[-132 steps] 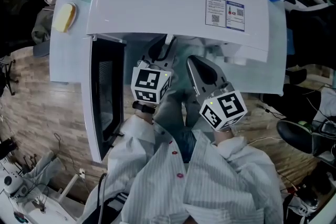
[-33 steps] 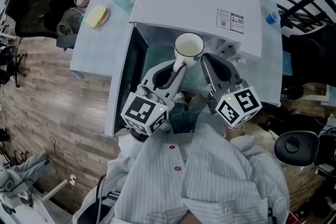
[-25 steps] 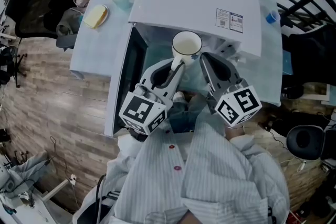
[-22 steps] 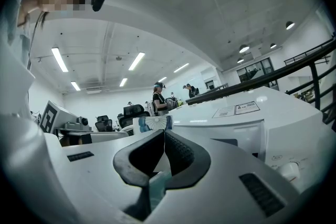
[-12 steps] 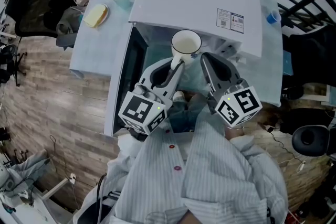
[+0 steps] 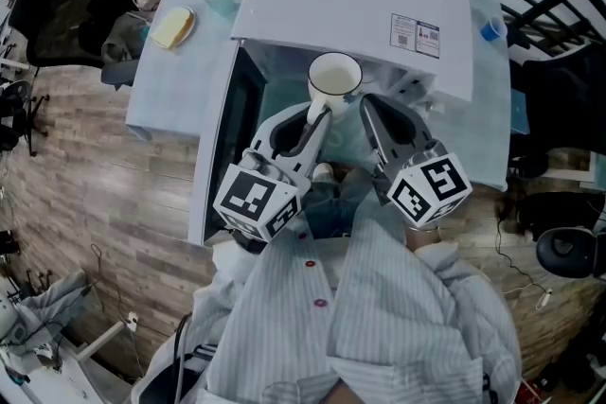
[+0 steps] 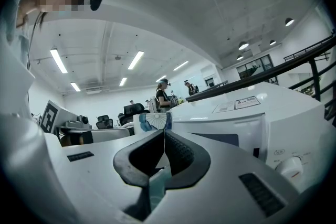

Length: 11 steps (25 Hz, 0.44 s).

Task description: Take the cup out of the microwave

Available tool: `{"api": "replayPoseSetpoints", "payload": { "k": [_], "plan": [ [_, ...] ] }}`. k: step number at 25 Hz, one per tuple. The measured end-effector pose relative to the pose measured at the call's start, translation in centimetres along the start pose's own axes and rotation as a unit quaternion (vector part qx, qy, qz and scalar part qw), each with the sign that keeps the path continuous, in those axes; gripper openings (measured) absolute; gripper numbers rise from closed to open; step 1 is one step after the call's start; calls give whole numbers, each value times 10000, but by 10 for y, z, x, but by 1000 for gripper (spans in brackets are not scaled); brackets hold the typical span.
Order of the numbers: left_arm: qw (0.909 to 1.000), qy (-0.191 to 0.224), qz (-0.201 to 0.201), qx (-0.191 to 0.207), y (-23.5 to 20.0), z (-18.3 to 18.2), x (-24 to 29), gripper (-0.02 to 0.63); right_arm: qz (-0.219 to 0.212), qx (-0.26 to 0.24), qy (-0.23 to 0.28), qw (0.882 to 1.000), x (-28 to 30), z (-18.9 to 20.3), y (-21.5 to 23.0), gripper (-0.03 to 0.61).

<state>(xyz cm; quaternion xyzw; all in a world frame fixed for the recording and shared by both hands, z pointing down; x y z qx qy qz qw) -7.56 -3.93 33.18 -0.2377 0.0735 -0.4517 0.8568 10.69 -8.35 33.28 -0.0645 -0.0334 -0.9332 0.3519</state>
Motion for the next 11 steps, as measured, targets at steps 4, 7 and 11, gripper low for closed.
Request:
{"api": "replayPoseSetpoints", "payload": {
  "k": [4,7,11],
  "plan": [
    [10000,-21,-4,-12,-1,0,-1,69,9,47,-29,10000,0,2,-2,35],
    [10000,-29,8,-15,0,0,0,69,-9,82,-38,10000,1,3,-2,35],
    [10000,-50,13,-3,0,1,1,69,-78,60,-37,9999,4,2,-2,35]
  ]
}}
Point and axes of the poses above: the fingertips, and each gripper's own axes: x forward along the fingers, y to its right, z out of its underside, the point moved 9 cm from there along -x, backward along the fingers, and after that the axes turned 15 degrees about -x, right-handed, at the moved point
